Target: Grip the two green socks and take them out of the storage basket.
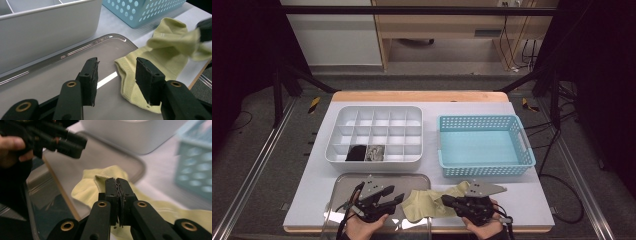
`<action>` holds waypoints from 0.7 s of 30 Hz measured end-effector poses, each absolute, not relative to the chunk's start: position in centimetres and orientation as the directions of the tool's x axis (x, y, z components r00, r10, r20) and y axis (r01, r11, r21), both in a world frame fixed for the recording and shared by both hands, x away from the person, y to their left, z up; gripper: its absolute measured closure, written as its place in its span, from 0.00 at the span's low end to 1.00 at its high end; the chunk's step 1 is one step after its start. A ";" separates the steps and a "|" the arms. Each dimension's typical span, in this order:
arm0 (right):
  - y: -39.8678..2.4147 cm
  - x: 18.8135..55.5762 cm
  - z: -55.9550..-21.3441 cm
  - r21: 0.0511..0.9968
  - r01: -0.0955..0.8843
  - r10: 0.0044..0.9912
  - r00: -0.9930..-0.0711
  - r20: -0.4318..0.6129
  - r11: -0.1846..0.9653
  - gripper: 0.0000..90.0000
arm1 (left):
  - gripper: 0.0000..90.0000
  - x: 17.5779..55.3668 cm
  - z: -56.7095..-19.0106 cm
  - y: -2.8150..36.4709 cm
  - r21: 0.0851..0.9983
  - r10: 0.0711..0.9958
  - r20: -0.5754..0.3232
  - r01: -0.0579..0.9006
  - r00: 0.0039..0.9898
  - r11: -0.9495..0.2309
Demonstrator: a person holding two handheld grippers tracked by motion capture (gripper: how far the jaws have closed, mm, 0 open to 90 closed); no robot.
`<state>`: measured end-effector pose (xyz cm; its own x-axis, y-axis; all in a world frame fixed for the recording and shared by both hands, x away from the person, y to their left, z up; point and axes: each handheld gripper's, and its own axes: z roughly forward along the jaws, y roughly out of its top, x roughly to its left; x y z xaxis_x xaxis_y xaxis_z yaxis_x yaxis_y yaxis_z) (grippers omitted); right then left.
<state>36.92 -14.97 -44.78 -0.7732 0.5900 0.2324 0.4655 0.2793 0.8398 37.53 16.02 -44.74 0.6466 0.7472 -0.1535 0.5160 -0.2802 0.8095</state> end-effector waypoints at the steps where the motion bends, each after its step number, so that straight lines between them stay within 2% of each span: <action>1: -14.4 37.1 -45.2 0.828 0.472 0.583 -0.779 0.231 0.303 0.98 | 0.58 37.5 -44.7 16.0 0.809 0.746 -0.152 0.515 0.648 -0.282; 9: -13.5 38.5 -47.6 0.789 0.514 0.642 -0.738 0.208 0.336 0.98 | 0.58 37.5 -44.7 15.5 0.811 0.728 -0.144 0.501 0.670 -0.301; 17: -15.1 39.5 -47.0 0.806 0.531 0.685 -0.690 0.232 0.263 0.98 | 0.58 37.6 -44.4 14.7 0.818 0.709 -0.130 0.480 0.693 -0.318; 21: -15.7 40.3 -47.5 0.785 0.555 0.727 -0.655 0.208 0.275 0.97 | 0.58 38.1 -44.1 13.8 0.819 0.697 -0.108 0.461 0.709 -0.342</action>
